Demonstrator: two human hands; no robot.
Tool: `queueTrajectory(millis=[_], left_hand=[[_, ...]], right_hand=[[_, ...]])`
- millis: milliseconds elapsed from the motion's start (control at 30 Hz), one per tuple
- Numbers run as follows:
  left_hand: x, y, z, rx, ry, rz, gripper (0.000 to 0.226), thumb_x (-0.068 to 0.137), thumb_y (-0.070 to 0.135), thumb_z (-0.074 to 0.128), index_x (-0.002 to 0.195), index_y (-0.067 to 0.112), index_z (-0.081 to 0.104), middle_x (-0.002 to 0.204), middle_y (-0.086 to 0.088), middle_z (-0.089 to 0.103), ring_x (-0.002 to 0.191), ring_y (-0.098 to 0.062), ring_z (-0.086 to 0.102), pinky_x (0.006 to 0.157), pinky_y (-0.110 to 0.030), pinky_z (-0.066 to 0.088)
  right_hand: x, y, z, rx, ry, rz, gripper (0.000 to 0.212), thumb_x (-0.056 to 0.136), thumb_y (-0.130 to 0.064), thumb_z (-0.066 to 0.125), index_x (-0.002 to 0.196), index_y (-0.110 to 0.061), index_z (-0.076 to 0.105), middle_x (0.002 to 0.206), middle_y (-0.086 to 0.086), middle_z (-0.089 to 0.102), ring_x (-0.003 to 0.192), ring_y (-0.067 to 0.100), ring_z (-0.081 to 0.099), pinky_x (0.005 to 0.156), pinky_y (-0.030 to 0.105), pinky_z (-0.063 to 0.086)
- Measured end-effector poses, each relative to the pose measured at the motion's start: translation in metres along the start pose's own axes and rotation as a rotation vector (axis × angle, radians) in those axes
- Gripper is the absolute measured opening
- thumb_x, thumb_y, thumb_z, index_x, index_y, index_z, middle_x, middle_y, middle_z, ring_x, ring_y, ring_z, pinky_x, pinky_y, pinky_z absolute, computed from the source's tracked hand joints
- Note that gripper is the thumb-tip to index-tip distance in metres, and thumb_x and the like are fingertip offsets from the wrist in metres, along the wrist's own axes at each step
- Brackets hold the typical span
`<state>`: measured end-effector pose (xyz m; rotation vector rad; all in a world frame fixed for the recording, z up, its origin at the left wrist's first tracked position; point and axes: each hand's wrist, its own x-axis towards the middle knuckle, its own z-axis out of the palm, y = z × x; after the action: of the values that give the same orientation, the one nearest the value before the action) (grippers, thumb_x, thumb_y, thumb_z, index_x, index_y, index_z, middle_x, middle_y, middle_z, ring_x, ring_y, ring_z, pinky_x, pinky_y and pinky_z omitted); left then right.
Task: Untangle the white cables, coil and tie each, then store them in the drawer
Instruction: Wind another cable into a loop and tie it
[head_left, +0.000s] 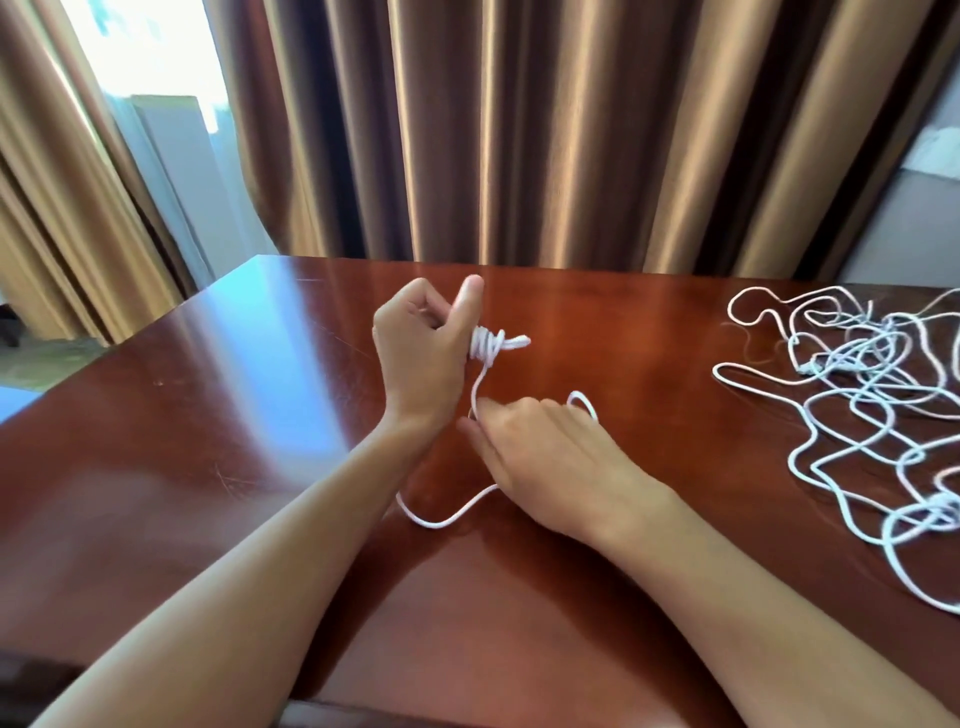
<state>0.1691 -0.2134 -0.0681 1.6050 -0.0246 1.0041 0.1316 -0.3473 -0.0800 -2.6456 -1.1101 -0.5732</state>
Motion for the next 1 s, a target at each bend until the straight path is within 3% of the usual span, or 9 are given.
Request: queueTrajectory(millis=[67, 133, 233, 467, 533, 633, 767, 867, 1000], left_hand=[[0.001, -0.005, -0.002, 0.214, -0.052, 0.128, 0.045, 0.086, 0.020, 0.073, 0.055, 0.009, 0.042, 0.045, 0.000, 0.048, 0.045, -0.015, 0.045, 0.052, -0.027, 0.038], [0.002, -0.011, -0.003, 0.295, -0.157, 0.149, 0.045, 0.085, 0.015, 0.073, 0.054, 0.015, 0.041, 0.041, 0.006, 0.046, 0.043, -0.011, 0.045, 0.049, -0.020, 0.032], [0.002, -0.014, -0.001, 0.181, -0.325, 0.078, 0.048, 0.088, 0.012, 0.071, 0.054, 0.019, 0.038, 0.038, 0.013, 0.044, 0.039, -0.003, 0.041, 0.044, -0.019, 0.031], [-0.007, 0.007, 0.002, -0.162, -0.568, -0.206, 0.046, 0.104, 0.013, 0.050, 0.060, 0.011, 0.037, 0.038, 0.007, 0.038, 0.032, -0.006, 0.032, 0.035, -0.015, 0.024], [-0.010, 0.011, 0.004, -0.265, -0.533, -0.251, 0.043, 0.106, 0.020, 0.048, 0.064, 0.009, 0.040, 0.038, -0.003, 0.038, 0.029, -0.011, 0.032, 0.033, -0.016, 0.026], [-0.012, 0.012, 0.009, -0.305, -0.350, -0.213, 0.045, 0.102, 0.019, 0.055, 0.062, 0.008, 0.040, 0.046, -0.004, 0.037, 0.035, -0.012, 0.033, 0.036, -0.020, 0.027], [-0.005, 0.005, 0.006, -0.205, -0.051, -0.122, 0.053, 0.097, 0.015, 0.064, 0.054, 0.013, 0.035, 0.045, 0.008, 0.032, 0.047, -0.008, 0.031, 0.046, -0.025, 0.030], [-0.004, -0.002, 0.003, -0.074, 0.052, -0.042, 0.054, 0.096, 0.017, 0.065, 0.052, 0.011, 0.035, 0.046, 0.010, 0.031, 0.050, -0.007, 0.029, 0.050, -0.027, 0.029], [-0.004, -0.011, 0.003, 0.070, 0.070, 0.045, 0.051, 0.093, 0.017, 0.065, 0.053, 0.001, 0.036, 0.046, 0.005, 0.032, 0.048, -0.006, 0.028, 0.051, -0.025, 0.028]], right_hand=[[0.002, -0.004, -0.006, -0.261, 0.199, -0.099, 0.019, 0.089, -0.027, 0.076, 0.080, -0.015, 0.065, 0.057, 0.004, 0.065, 0.049, 0.027, 0.066, 0.040, 0.031, 0.037], [0.006, 0.006, -0.009, -0.264, 0.328, -0.133, 0.016, 0.092, -0.026, 0.068, 0.079, -0.018, 0.066, 0.059, -0.001, 0.064, 0.050, 0.021, 0.066, 0.040, 0.030, 0.041], [0.005, 0.030, -0.017, -0.117, 0.328, -0.124, 0.025, 0.099, -0.030, 0.045, 0.088, -0.020, 0.065, 0.076, -0.002, 0.065, 0.071, 0.021, 0.067, 0.053, 0.034, 0.049], [0.003, 0.062, -0.019, 0.369, 0.251, 0.023, 0.035, 0.103, -0.042, 0.049, 0.112, -0.018, 0.072, 0.084, -0.004, 0.060, 0.073, 0.016, 0.061, 0.066, 0.044, 0.054], [0.002, 0.060, -0.013, 0.373, 0.183, 0.039, 0.021, 0.102, -0.025, 0.053, 0.115, -0.023, 0.069, 0.087, -0.004, 0.060, 0.079, 0.020, 0.063, 0.071, 0.046, 0.054], [0.002, 0.045, -0.006, 0.412, 0.069, 0.071, 0.026, 0.092, -0.004, 0.053, 0.097, -0.028, 0.059, 0.087, -0.002, 0.061, 0.083, 0.027, 0.065, 0.075, 0.049, 0.052], [0.005, 0.026, 0.001, 0.395, -0.103, 0.093, 0.008, 0.104, -0.023, 0.045, 0.111, -0.025, 0.048, 0.089, 0.009, 0.069, 0.088, 0.039, 0.067, 0.079, 0.050, 0.052], [0.002, 0.018, -0.006, 0.312, -0.115, 0.049, 0.019, 0.104, -0.027, 0.045, 0.123, -0.020, 0.048, 0.095, 0.012, 0.071, 0.093, 0.040, 0.067, 0.080, 0.048, 0.052], [-0.001, 0.015, -0.013, 0.162, -0.032, -0.019, 0.014, 0.103, -0.028, 0.049, 0.102, -0.017, 0.058, 0.092, 0.011, 0.071, 0.088, 0.040, 0.067, 0.070, 0.042, 0.049]])
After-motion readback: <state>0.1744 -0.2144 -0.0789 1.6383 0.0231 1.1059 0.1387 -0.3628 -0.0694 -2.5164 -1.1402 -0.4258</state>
